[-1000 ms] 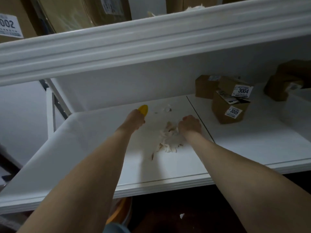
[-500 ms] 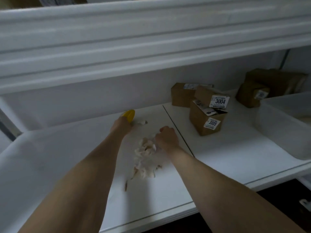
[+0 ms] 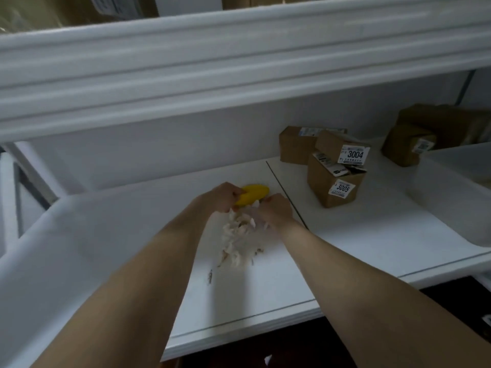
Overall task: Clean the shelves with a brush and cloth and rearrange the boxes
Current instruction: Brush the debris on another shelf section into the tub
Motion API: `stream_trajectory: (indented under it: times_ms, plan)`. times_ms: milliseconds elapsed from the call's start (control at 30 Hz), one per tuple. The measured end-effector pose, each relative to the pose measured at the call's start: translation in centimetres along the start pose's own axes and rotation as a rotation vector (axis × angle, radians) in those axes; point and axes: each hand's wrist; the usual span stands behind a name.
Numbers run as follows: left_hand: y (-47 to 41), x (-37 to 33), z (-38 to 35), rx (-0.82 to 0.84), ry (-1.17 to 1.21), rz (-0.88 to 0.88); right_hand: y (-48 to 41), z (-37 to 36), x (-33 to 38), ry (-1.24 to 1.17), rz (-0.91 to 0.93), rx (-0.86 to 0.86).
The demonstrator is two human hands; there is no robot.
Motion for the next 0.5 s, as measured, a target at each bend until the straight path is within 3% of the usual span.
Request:
stream_trajectory:
  times_ms: [133,233,367,433,500]
  plan:
    - [3.6,0.5,0.4,0.145,-0.156,-0.029,1.1,0.6,-0.6,-0.076,-0.153,-0.074]
    - [5.8,0.2,1.4,0.161,-0.203,-0.008,2.6,0.8,-0.9,-0.091,-0.214,-0.125]
    - [7.3,1.7,2.4,-0.161,-0.094,-0.032,3.9,1.0,-0.7,-0.081,-0.196,-0.087]
    - [7.5,3.3,2.8,-0.326,-0.021,0.056,4.5,0.9,-0.5,-0.063,-0.191,-0.059]
    - [8.4,4.8,3.1,-0.391,-0.029,0.191,5.0,0.9,-0.3,-0.034,-0.176,-0.048]
Point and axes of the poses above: each hand's wrist, its own y-axis away from the middle knuckle, its own z-axis out of the back of the hand, x = y × z, and after that the axes turned 4 degrees about y, right-handed
